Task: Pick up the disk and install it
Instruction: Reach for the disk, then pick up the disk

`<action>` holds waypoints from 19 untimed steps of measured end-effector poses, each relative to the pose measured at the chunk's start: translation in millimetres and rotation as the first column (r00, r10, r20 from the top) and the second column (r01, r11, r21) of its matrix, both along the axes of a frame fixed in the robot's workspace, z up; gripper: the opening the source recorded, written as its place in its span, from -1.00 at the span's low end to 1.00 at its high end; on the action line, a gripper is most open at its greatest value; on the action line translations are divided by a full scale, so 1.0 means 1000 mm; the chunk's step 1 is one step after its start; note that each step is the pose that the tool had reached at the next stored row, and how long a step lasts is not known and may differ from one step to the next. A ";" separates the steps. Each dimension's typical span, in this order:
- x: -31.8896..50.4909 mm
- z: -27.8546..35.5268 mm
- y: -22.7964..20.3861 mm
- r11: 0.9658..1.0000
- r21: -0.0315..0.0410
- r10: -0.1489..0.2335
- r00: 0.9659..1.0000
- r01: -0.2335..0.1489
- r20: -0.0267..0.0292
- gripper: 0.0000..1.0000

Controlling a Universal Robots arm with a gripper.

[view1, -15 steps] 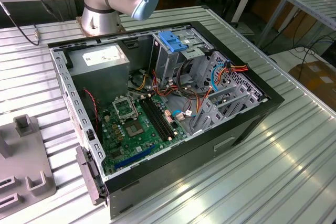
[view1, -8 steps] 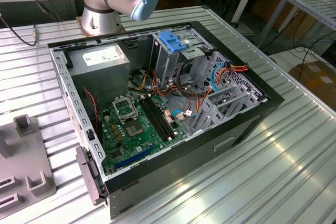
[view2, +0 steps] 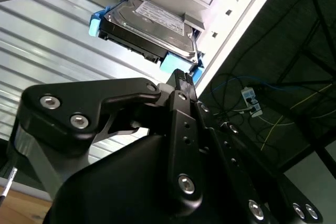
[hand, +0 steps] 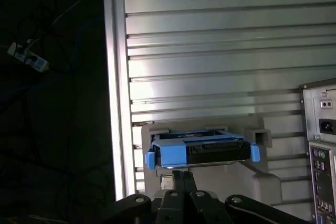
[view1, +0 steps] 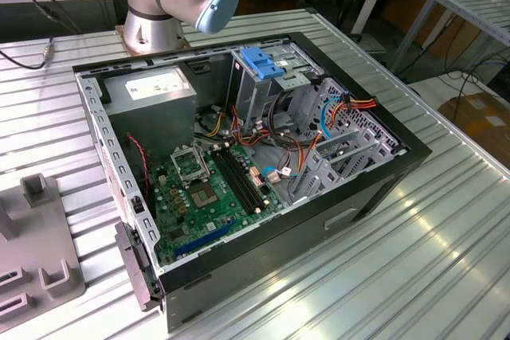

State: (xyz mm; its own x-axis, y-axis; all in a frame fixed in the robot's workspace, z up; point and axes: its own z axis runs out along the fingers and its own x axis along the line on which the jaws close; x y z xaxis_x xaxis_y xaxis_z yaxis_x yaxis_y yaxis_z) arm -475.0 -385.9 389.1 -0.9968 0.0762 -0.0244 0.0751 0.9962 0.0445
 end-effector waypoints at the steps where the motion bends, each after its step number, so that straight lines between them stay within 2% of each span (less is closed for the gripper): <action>1: -0.0001 0.0000 0.0000 1.000 0.000 0.000 1.000 0.000 0.000 -0.80; 19: -0.0036 0.0000 0.0000 1.000 0.000 0.000 1.000 0.000 0.000 -0.80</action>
